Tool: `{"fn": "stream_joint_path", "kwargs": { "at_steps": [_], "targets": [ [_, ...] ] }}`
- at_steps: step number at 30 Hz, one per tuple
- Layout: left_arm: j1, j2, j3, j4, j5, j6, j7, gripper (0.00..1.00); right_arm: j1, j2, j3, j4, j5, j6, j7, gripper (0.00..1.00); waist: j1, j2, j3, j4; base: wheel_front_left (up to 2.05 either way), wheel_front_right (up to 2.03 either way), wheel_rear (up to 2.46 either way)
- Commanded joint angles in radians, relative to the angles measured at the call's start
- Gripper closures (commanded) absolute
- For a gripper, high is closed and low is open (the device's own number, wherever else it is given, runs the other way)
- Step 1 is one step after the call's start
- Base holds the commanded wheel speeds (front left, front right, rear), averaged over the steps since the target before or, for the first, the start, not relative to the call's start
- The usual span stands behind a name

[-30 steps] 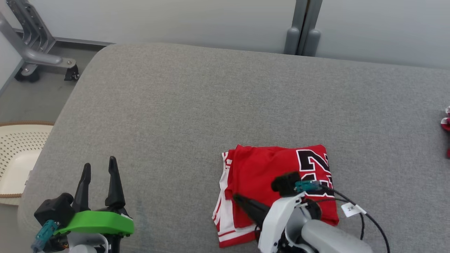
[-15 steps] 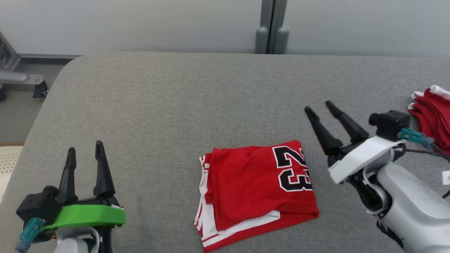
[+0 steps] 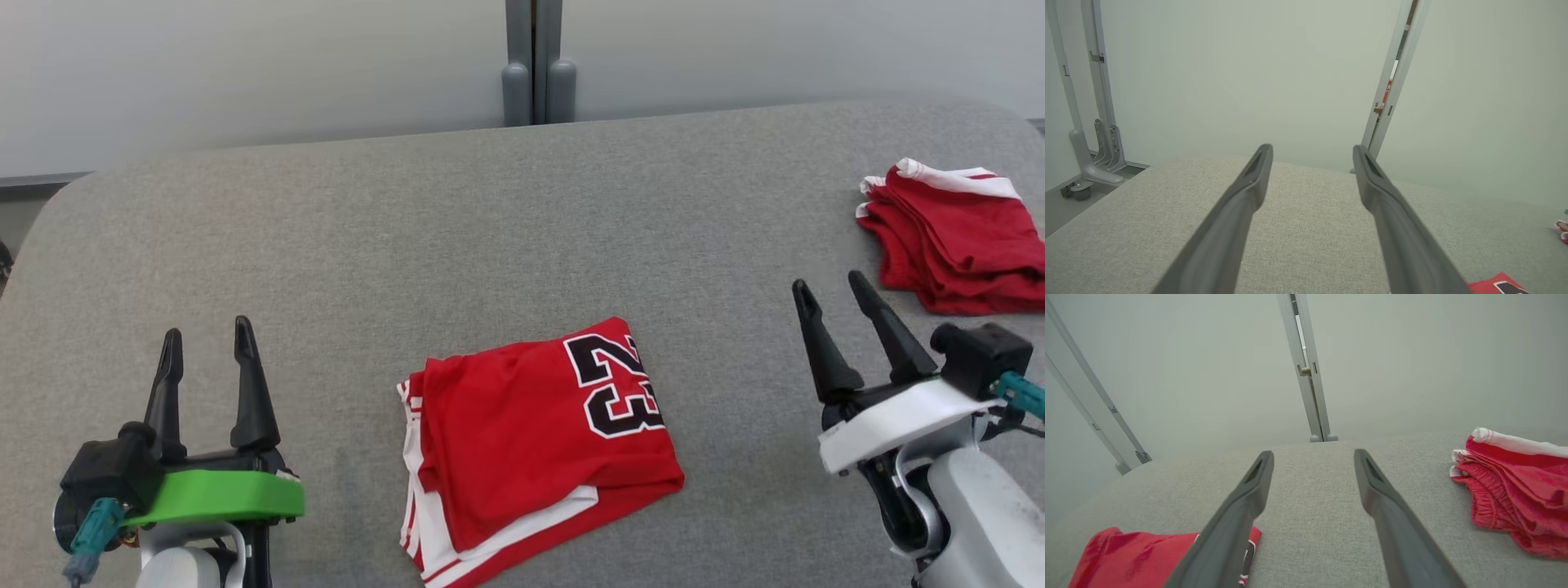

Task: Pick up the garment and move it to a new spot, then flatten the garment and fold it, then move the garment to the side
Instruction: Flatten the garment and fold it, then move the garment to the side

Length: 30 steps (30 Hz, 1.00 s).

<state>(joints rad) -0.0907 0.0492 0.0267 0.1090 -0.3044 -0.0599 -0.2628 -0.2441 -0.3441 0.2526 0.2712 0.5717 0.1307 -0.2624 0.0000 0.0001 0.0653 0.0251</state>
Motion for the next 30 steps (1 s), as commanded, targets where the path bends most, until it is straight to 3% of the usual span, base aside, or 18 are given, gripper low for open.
{"fn": "stream_joint_path", "kwargs": {
  "at_steps": [1,9,15,19,23,30],
  "targets": [
    [0.017,0.003,-0.003,0.008,0.013,0.007,-0.002,0.0,0.021,0.003,-0.012,0.003,-0.029,0.0,-0.002,0.0,0.0,-0.0001,-0.004,-0.021,0.0,0.0,0.0],
    [0.026,0.003,0.003,0.019,0.024,0.004,-0.002,0.0,0.065,0.035,-0.008,0.043,-0.072,0.0,-0.002,0.0,0.0,-0.0001,-0.007,-0.028,0.0,0.0,0.0],
    [0.022,0.003,0.005,0.019,0.023,-0.001,-0.002,0.0,0.014,0.049,0.052,0.08,-0.023,0.0,0.022,0.0,0.0,-0.0001,-0.002,-0.008,0.0,0.0,0.0],
    [0.005,0.003,-0.005,0.024,0.016,-0.002,-0.002,0.0,-0.054,0.074,0.131,0.143,0.025,0.0,0.077,0.0,0.0,-0.0001,0.005,0.019,0.0,0.0,0.0],
    [-0.003,0.003,-0.012,0.026,0.012,0.003,-0.002,0.0,-0.121,0.095,0.192,0.261,0.09,0.0,0.205,0.0,0.0,-0.0001,0.007,0.058,0.0,0.0,0.0],
    [0.009,0.003,-0.013,0.035,0.001,0.009,-0.002,0.0,-0.163,0.102,0.223,0.379,0.204,0.0,0.331,0.0,0.0,-0.0001,0.016,0.122,0.0,0.0,0.0]
  ]
}}
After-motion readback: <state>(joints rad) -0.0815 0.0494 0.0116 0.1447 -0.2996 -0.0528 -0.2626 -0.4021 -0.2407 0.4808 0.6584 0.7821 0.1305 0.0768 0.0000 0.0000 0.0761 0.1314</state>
